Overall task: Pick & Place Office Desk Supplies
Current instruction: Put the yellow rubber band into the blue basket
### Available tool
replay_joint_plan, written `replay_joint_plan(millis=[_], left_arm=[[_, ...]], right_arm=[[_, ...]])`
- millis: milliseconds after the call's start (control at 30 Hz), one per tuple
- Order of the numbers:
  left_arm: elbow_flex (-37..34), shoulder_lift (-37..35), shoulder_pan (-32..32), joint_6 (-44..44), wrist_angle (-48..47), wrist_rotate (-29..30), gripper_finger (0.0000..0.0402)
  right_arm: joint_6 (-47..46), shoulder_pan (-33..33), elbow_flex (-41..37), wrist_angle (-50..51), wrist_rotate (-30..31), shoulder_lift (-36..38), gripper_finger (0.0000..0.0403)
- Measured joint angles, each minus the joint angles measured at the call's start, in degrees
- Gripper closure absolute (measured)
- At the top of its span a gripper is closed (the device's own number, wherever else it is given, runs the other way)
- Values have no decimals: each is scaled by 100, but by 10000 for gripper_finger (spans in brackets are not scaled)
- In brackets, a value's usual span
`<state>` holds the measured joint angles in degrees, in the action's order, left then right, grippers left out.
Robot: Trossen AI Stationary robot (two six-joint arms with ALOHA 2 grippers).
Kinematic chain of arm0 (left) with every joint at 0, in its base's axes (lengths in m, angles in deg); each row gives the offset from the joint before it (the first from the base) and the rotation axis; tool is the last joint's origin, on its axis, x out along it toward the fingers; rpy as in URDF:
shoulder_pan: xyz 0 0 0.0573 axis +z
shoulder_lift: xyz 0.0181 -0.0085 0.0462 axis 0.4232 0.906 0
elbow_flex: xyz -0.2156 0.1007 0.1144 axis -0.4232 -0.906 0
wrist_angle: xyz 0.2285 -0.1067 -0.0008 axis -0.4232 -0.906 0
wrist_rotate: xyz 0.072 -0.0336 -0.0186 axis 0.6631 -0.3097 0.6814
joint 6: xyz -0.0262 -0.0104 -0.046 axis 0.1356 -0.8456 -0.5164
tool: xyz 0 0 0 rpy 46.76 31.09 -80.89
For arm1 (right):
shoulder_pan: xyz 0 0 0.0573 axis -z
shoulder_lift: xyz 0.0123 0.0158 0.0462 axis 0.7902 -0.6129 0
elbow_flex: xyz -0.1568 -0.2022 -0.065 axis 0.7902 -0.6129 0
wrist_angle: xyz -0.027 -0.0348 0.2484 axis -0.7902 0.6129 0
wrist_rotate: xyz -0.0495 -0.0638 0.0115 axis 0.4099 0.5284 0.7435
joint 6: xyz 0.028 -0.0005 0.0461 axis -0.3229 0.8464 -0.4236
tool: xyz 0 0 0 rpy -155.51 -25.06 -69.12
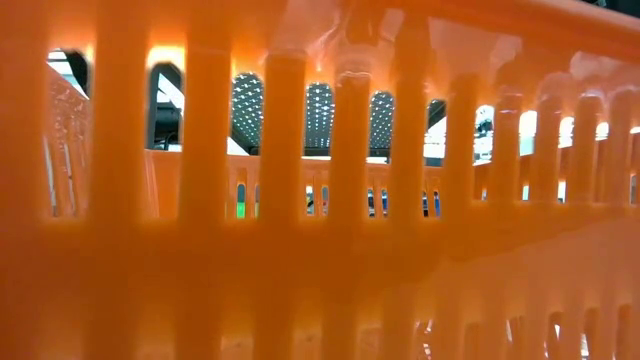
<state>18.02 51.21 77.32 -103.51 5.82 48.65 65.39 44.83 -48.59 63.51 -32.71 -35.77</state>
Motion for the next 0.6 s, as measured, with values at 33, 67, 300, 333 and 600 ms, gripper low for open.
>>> replay_joint_plan(millis=[33,67,300,333,600], left_arm=[[0,4,0,1,6,-22,302],[1,4,1,1,10,-48,312],[-4,9,-1,-1,34,-175,374],[-4,9,-6,-2,35,-190,382],[0,9,-6,-23,13,-294,398]], right_arm=[[0,0,0,-2,0,0,225],[11,0,0,0,0,0,225],[-2,0,0,0,-1,-1,225],[0,2,0,0,0,0,225],[0,0,0,0,0,0,225]])
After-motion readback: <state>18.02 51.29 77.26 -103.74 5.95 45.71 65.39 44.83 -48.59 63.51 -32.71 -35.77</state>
